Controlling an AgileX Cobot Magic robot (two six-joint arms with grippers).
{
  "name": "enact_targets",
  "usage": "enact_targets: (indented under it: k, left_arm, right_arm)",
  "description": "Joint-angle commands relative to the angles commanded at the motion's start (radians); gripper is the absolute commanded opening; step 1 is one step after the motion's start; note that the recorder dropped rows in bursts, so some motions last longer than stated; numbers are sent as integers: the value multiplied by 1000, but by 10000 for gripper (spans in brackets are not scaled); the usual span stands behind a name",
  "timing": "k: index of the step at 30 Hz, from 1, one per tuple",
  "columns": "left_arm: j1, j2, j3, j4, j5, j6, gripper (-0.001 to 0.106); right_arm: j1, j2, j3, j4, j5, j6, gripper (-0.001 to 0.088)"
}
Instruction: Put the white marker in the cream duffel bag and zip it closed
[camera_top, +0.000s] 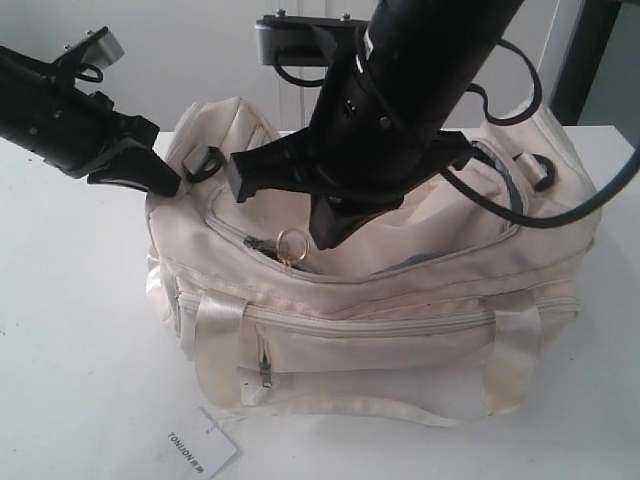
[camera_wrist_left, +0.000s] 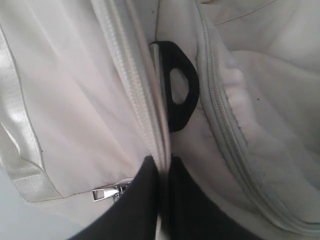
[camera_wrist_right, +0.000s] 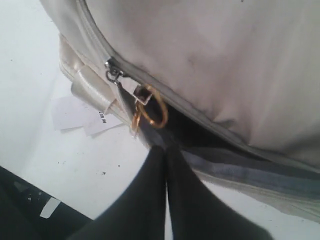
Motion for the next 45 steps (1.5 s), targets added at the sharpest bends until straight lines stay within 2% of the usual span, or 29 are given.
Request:
enact_targets:
  k: [6, 13, 18, 24, 28, 33, 37, 42, 45]
  left_arm:
    - [0, 0, 0, 33, -4, -4, 0]
    - [0, 0, 0, 31, -4, -4, 0]
    - [0, 0, 0, 27, -4, -4, 0]
    - [0, 0, 0, 27, -4, -4, 0]
    - [0, 0, 0, 27, -4, -4, 0]
    - [0, 0, 0, 27, -4, -4, 0]
    - [0, 0, 0, 27, -6, -4, 0]
    - [0, 0, 0, 27, -8, -4, 0]
    - [0, 0, 0, 27, -8, -4, 0]
  right_arm:
    - [-32, -47, 0, -50, 0, 27, 0]
    - [-34, -63, 3, -61, 0, 29, 0]
    - [-34, -45, 29, -48, -88, 25, 0]
    - [-36, -3, 49, 13, -164, -99, 0]
    - [-66, 36, 49, 58, -171, -137, 0]
    - [-153, 52, 49, 242, -129, -343, 0]
    - [-218, 67, 49, 289, -131, -419, 0]
    - [-222, 92, 49, 354, -83, -553, 0]
    - [-222, 98, 49, 366, -87, -559, 0]
